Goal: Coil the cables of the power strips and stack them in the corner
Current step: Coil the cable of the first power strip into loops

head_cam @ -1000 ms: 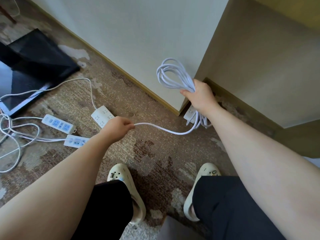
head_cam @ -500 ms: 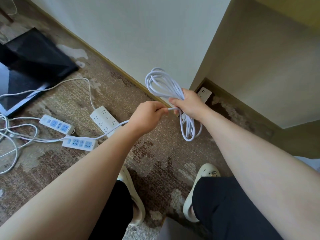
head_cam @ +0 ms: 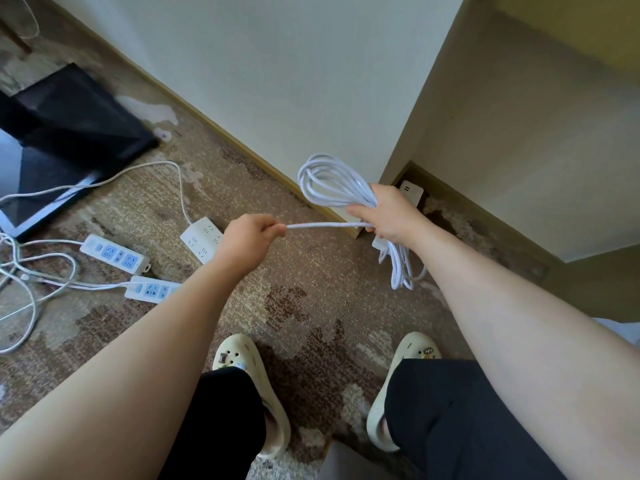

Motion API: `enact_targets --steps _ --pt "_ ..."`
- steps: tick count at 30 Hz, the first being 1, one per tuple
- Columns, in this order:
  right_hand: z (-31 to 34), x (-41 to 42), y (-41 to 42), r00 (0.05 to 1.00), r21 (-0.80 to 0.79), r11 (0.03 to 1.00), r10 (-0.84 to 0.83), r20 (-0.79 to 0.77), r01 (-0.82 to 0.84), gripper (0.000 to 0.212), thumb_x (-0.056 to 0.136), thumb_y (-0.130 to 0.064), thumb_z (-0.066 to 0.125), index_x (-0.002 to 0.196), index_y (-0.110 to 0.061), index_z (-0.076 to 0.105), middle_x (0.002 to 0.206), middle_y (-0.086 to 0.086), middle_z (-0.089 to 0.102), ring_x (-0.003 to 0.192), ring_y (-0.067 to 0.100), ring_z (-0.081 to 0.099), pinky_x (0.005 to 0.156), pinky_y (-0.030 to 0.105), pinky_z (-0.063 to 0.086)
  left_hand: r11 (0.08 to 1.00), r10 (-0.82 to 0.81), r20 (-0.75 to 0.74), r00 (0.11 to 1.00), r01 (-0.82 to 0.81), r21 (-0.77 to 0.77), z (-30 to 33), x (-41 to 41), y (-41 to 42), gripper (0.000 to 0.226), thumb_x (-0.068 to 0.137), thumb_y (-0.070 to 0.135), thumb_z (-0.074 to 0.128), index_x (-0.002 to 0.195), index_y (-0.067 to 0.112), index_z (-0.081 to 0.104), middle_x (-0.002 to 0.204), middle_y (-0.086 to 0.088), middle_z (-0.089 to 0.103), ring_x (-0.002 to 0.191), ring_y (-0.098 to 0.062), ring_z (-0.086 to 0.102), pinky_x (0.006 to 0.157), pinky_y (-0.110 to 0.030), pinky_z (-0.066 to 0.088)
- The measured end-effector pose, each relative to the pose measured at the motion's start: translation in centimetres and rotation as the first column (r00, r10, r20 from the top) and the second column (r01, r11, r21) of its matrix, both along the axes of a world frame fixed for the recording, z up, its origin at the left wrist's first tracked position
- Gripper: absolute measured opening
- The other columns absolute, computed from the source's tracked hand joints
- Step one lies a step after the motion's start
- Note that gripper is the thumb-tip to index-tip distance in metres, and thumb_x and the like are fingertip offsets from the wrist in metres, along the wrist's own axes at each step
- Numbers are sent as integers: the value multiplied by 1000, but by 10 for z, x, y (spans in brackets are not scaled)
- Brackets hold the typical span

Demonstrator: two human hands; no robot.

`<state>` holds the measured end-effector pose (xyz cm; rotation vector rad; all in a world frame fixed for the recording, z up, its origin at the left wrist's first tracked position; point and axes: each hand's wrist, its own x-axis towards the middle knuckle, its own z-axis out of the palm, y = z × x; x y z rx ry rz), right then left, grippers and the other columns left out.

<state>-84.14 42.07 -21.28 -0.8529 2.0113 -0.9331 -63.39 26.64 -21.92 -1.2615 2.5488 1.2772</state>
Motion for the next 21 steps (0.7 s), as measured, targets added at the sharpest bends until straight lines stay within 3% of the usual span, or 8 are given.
enact_targets --steps 2,4,10,15,21 --pt "2 3 -1 998 -19 999 41 50 -40 8 91 -29 71 87 -28 65 52 -11 57 42 1 45 42 20 37 996 87 -89 992 -86 18 3 -6 -1 19 93 29 60 80 21 71 45 11 48 38 -3 40 39 -17 32" --pt "5 6 -3 995 -23 998 61 75 -59 11 87 -29 76 88 -25 66 51 -8 58 40 2 45 41 20 35 990 138 -153 979 -131 56 8 -13 -1 20 93 30 60 75 25 69 37 13 40 32 -4 31 34 -14 25" --pt "4 9 -4 990 44 991 126 68 -130 16 85 -17 78 84 -20 63 53 -8 59 42 3 49 44 22 40 979 165 -236 958 -129 158 12 -20 1 23 94 29 59 74 26 71 39 13 35 35 -4 26 36 -14 26" --pt "1 7 -8 991 87 987 131 29 -133 16 89 -15 73 80 -18 60 53 -7 55 45 6 49 50 22 41 983 115 -197 974 -82 167 8 -18 1 25 98 25 51 86 21 72 59 5 49 51 -11 38 51 -26 35" --pt "6 -17 2 997 46 998 -39 -65 42 21 88 -18 71 73 -24 58 49 -11 53 43 1 46 55 27 41 997 14 -26 1000 -12 73 -4 16 -14 24 100 29 47 93 25 70 65 4 52 57 -13 46 53 -26 36"
